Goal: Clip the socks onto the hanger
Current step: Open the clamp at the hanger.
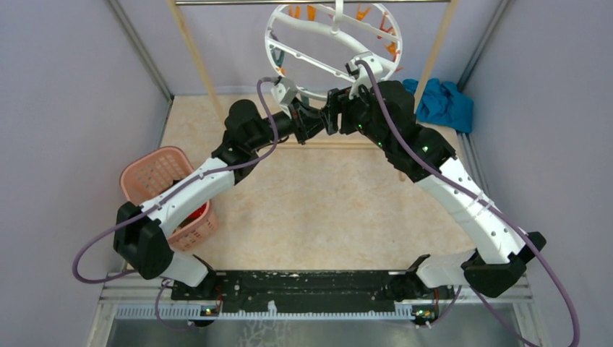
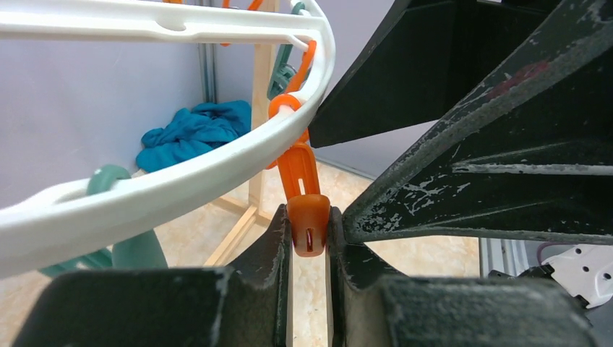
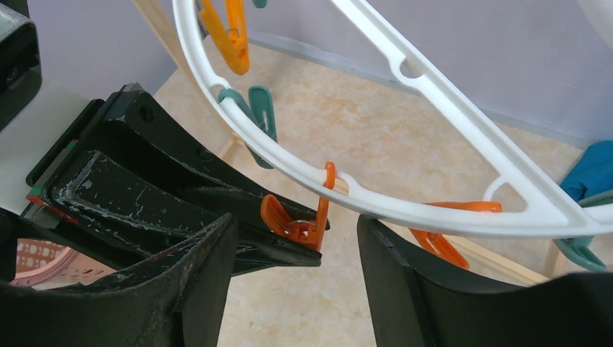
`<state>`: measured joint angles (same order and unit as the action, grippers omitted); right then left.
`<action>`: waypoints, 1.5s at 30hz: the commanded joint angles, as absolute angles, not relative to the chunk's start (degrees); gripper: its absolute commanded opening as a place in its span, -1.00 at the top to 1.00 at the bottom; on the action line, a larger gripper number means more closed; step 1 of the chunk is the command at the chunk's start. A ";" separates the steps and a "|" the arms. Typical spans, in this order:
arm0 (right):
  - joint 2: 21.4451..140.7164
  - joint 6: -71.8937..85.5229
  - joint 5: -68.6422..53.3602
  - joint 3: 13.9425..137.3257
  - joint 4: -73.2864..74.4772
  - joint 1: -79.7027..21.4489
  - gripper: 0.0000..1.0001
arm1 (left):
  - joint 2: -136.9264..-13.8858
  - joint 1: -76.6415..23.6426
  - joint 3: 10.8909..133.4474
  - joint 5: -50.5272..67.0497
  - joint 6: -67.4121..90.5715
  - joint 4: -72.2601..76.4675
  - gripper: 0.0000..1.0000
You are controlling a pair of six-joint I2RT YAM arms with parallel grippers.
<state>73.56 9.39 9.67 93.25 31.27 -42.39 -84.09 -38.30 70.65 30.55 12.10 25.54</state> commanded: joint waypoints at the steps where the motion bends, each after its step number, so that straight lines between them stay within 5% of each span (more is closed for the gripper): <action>1: 75.09 7.34 10.74 96.27 26.98 -43.02 -0.26 | -82.34 -39.11 70.46 35.14 12.04 23.58 1.00; 26: 76.65 6.31 9.36 92.58 21.61 -43.07 -0.23 | -82.56 -39.12 75.33 49.38 17.66 20.37 1.00; 30: 76.26 6.35 9.24 91.14 20.12 -42.99 0.14 | -82.29 -39.11 75.38 50.99 17.79 20.30 1.00; 36: 76.14 7.10 9.37 90.47 19.48 -42.81 1.00 | -81.91 -39.11 75.46 52.57 17.87 20.14 1.00; 42: 75.48 7.34 10.37 89.84 19.48 -42.45 1.00 | -81.09 -39.11 75.41 51.66 16.28 18.51 1.00; 45: 74.96 7.56 10.33 89.57 19.32 -42.24 1.00 | -79.93 -39.11 74.71 49.65 14.55 17.67 0.60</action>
